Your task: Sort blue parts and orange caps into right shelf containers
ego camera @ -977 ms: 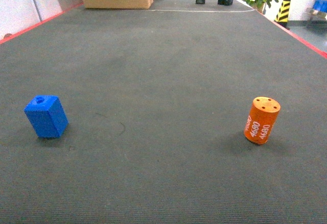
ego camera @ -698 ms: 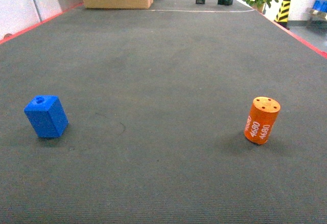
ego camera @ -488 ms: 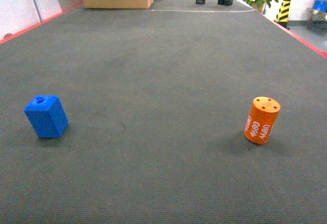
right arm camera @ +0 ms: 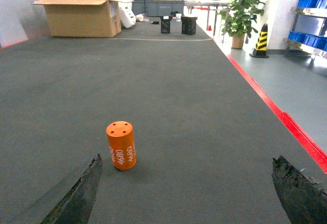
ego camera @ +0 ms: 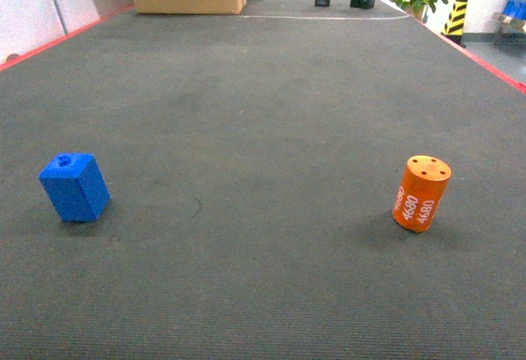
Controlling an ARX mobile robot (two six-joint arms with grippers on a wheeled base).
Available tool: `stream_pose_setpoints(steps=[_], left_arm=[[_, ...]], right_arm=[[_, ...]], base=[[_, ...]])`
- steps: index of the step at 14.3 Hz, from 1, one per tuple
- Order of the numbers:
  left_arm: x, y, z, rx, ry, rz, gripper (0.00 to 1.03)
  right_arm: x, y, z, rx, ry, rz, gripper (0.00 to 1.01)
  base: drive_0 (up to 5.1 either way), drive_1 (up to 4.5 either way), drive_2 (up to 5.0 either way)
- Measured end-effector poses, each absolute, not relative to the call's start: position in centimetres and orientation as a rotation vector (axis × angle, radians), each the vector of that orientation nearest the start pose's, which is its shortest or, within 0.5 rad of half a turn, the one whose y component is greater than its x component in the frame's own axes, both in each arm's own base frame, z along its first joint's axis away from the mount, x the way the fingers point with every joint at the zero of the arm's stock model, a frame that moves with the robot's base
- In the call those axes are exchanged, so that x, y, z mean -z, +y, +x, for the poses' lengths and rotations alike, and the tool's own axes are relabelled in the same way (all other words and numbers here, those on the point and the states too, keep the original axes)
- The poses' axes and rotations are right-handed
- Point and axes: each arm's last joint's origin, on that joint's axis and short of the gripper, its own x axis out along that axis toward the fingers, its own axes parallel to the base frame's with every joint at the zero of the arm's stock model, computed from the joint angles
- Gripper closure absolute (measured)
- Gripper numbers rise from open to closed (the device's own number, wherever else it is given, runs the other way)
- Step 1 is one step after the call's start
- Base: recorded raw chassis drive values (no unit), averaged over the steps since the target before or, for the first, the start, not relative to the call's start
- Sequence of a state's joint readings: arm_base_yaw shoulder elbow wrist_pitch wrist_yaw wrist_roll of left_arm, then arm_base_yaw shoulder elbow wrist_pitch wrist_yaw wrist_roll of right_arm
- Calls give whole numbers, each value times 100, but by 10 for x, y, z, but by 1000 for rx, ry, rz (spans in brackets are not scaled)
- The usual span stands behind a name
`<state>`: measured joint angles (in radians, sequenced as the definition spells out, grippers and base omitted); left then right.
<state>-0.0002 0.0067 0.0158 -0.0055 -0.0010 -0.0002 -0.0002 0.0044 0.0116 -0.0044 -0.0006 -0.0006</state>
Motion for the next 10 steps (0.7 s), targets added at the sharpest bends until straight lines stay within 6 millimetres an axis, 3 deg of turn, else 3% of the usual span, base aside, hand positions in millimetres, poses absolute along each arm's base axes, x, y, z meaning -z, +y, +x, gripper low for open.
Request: stream_pose_setpoints(steps=[10], left_arm=[[-168,0,97,-1,-4,0,5]], right_arm=[[-167,0,97,0,-3,-1,3]], base=[[0,0,0]])
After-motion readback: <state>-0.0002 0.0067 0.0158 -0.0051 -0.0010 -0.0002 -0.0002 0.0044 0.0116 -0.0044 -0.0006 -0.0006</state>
